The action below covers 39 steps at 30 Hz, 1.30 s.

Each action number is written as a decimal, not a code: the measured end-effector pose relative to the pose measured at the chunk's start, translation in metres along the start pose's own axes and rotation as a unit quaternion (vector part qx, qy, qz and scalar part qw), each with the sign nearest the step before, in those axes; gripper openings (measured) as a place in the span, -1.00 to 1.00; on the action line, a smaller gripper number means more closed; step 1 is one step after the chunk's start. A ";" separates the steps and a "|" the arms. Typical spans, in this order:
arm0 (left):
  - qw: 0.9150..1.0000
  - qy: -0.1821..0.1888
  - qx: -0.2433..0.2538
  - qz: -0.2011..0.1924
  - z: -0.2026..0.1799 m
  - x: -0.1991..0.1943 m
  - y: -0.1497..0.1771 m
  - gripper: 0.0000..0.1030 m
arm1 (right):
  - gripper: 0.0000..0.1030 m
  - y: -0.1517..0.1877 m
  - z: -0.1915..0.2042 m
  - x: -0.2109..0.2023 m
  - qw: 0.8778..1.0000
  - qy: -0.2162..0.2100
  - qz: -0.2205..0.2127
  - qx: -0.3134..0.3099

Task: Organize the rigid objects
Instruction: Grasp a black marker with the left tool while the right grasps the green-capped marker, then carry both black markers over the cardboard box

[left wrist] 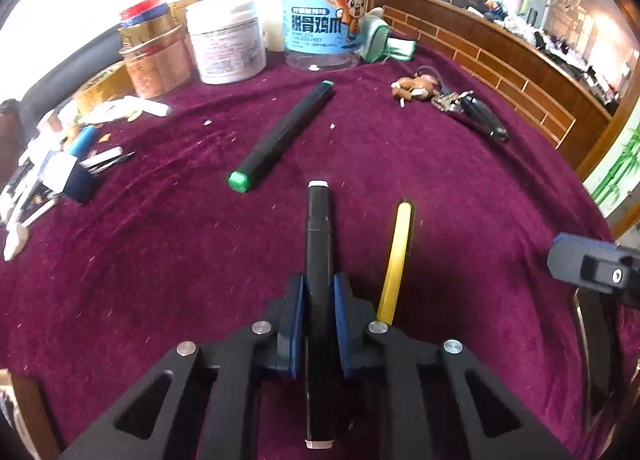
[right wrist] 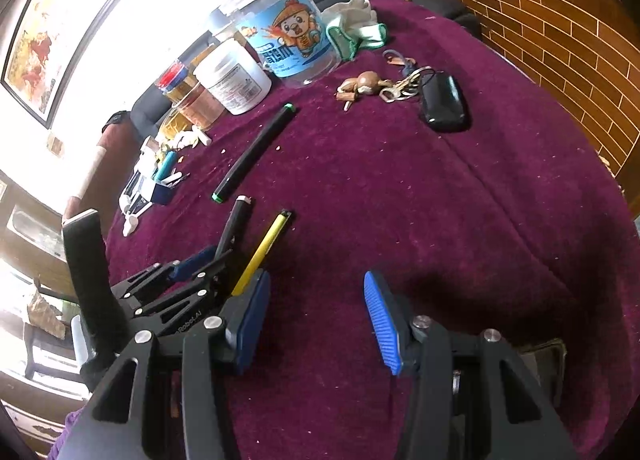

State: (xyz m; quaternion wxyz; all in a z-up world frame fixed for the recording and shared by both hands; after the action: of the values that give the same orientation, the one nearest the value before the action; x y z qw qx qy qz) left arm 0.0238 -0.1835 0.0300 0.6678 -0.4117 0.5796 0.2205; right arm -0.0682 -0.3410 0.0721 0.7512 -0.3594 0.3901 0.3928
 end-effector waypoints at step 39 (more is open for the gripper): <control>0.992 0.051 -0.105 -0.046 0.062 -0.029 0.095 -0.72 | -0.72 -0.164 0.133 0.143 0.975 0.204 0.064 -0.054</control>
State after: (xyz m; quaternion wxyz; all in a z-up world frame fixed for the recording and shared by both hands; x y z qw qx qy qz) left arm -0.0196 -0.0750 0.0287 0.5999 -0.5165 0.5670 0.2277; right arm 0.1704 -0.2554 0.0447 0.6087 -0.4464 0.5355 0.3788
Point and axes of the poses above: each gripper's, at about its wrist camera, not at the fingertips, and x roughly the way its jaws point, z to its left, y to its underside, the point moved 1 cm from there along x, roughly the way its jaws point, and after that the axes turned 15 degrees about z, right-handed, at the moved point
